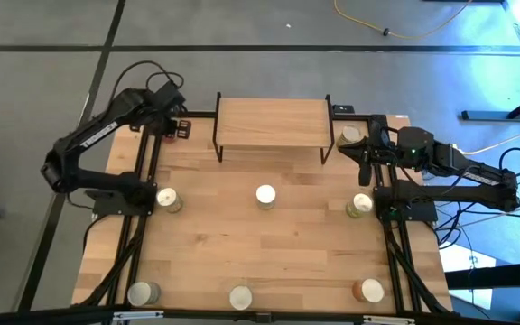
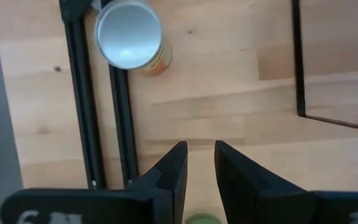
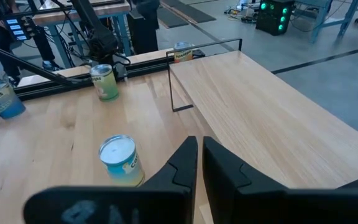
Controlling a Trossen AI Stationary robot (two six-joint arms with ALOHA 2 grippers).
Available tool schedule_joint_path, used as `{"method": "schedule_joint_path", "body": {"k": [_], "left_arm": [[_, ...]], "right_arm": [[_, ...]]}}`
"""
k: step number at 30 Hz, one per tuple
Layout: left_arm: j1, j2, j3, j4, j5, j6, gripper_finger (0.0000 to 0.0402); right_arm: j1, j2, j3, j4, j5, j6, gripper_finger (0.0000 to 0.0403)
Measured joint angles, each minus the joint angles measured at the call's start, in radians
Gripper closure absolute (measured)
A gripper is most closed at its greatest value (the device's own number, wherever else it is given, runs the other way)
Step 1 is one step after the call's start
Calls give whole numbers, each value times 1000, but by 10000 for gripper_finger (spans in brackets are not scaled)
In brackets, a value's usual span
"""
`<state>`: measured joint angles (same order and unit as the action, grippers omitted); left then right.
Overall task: Pick and place cans onto a shelf
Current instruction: Put the top canned pineapples on the shelf
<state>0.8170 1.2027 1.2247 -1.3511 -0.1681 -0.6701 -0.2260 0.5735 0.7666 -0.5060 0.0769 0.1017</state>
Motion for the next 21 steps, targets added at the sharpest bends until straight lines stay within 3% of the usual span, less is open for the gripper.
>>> {"method": "schedule_joint_path", "body": {"k": [10, 21], "left_arm": [[148, 123, 0, 8, 39, 15, 328], [261, 244, 0, 136, 125, 100, 328]], "right_arm": [[0, 0, 0, 0, 0, 2, 374], [0, 0, 0, 0, -1, 28, 374]]}}
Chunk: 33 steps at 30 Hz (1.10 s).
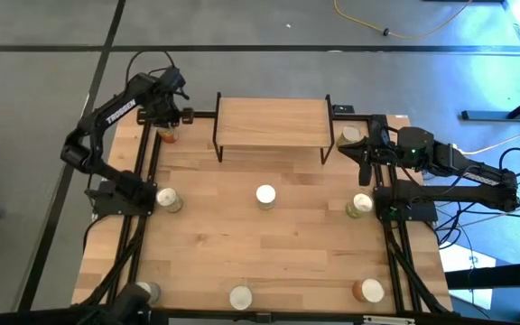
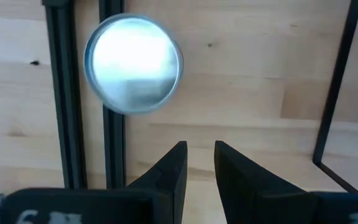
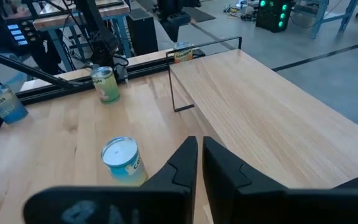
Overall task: Pick and place cans onto a shelf
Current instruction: Put the top canned pineapples on the shelf
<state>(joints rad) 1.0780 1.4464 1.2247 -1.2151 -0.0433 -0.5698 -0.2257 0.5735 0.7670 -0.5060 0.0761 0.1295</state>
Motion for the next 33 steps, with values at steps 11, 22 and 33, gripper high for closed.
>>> {"method": "schedule_joint_path", "body": {"k": [11, 22, 33], "left_arm": [[23, 86, 0, 27, 12, 22, 328], [24, 95, 0, 87, -29, -78, 328], [22, 97, 0, 128, -97, -211, 328]], "right_arm": [[0, 0, 0, 0, 0, -4, 374], [0, 0, 0, 0, 1, -10, 374], [0, 0, 0, 0, 1, -29, 374]]}}
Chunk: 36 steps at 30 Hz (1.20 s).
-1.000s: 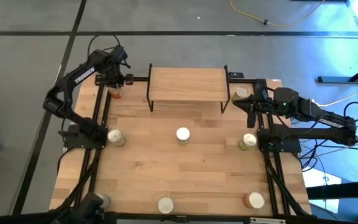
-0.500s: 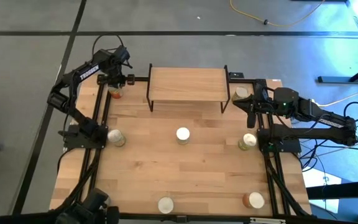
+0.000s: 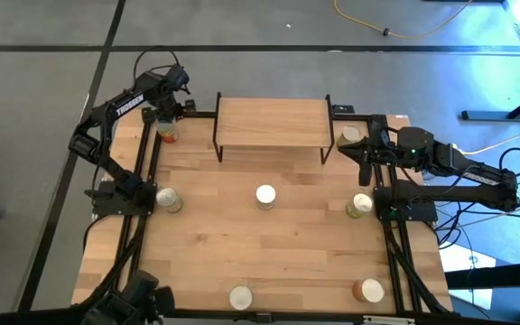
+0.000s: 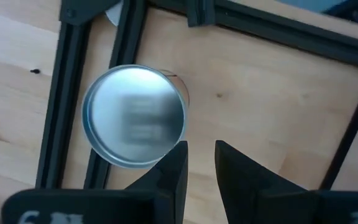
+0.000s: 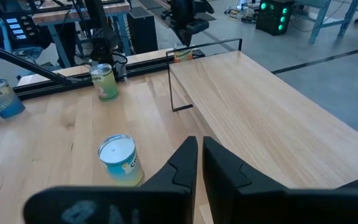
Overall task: Pick and place cans onto a shelf
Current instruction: Put the top canned pineapples on the shelf
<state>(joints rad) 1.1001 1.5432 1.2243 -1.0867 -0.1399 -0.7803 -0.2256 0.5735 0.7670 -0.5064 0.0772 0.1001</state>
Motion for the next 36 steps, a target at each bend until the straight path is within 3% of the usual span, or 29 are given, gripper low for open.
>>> {"method": "schedule_joint_path", "body": {"k": [23, 36], "left_arm": [[-28, 7, -9, -33, -70, -177, 328], [-41, 6, -76, 32, -86, -159, 328]], "right_arm": [[0, 0, 0, 17, 0, -25, 374], [0, 0, 0, 17, 0, -26, 374]]}}
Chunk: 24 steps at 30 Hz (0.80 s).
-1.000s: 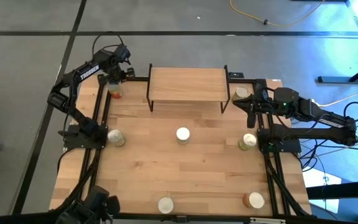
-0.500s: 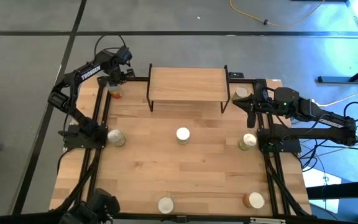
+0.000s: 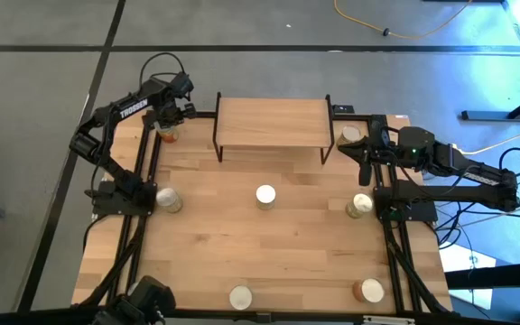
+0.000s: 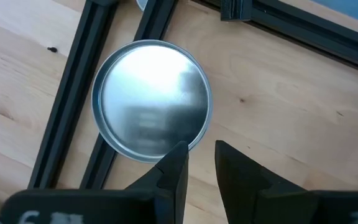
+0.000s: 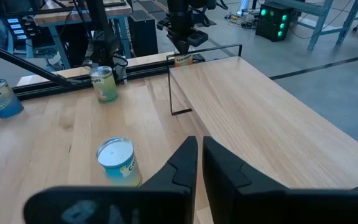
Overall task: Pick and place cans onto a shelf
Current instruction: Put the top canned pineapples on the shelf
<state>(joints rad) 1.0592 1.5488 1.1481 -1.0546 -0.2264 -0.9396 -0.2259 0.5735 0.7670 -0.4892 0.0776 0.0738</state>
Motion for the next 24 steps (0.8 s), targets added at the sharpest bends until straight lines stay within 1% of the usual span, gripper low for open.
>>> {"method": "schedule_joint_path", "body": {"k": [20, 24], "left_arm": [[-9, -6, 1, -7, 4, 53, 328], [-17, -6, 27, -6, -39, 53, 328]], "right_arm": [[0, 0, 0, 5, 12, -4, 374], [0, 0, 0, 5, 12, -4, 374]]}}
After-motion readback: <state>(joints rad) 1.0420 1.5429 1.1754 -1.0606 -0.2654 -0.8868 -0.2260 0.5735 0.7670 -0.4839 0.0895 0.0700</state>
